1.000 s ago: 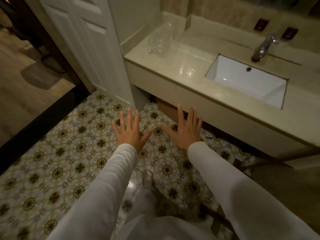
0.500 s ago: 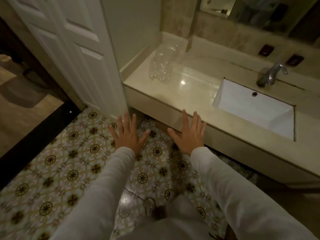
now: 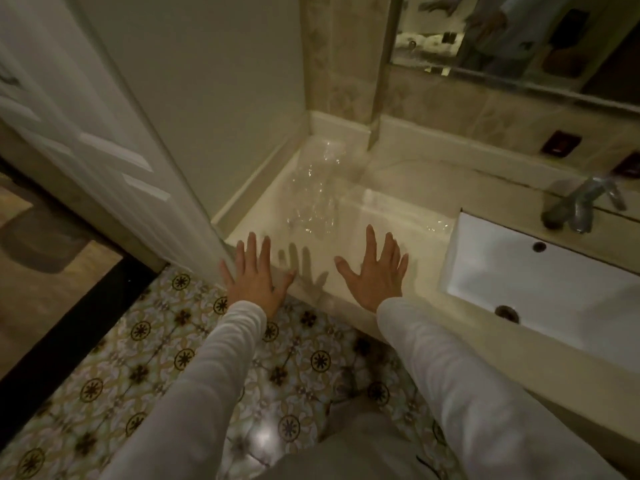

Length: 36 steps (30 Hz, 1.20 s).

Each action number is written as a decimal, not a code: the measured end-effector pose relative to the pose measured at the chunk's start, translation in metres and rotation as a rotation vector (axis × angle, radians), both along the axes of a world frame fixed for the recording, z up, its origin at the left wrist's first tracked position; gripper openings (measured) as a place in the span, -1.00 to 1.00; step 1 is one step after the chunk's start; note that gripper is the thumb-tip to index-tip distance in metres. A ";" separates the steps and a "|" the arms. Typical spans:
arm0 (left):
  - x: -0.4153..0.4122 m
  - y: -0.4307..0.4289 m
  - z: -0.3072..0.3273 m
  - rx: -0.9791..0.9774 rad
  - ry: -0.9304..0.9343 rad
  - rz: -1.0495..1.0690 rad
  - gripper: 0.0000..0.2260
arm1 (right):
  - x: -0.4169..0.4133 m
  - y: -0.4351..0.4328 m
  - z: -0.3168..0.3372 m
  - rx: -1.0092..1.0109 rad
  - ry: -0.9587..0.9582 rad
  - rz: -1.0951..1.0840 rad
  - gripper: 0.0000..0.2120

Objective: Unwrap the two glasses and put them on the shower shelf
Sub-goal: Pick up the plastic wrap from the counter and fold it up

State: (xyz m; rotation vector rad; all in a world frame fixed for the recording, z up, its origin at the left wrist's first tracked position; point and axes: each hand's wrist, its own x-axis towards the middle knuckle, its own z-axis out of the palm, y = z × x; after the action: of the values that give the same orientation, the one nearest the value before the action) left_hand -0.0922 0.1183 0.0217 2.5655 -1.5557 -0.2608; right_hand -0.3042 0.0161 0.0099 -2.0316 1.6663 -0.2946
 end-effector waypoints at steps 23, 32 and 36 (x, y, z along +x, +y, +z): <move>0.111 -0.265 -0.044 0.193 0.925 0.362 -0.31 | 0.119 -0.201 -0.023 0.559 -0.492 -0.320 -0.17; 0.122 -0.305 -0.053 0.065 1.241 0.401 -0.79 | 0.158 -0.212 -0.036 0.622 -0.709 -0.556 -0.20; 0.116 -0.308 -0.042 -0.064 1.405 0.467 -0.71 | 0.154 -0.214 -0.027 0.610 -0.960 -0.642 -0.59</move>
State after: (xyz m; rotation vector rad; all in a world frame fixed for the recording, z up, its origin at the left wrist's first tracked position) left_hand 0.0237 -0.1894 -0.0199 1.7029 -0.4021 -1.4507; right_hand -0.1500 -0.1976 -0.0169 -0.6616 1.4284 -0.7247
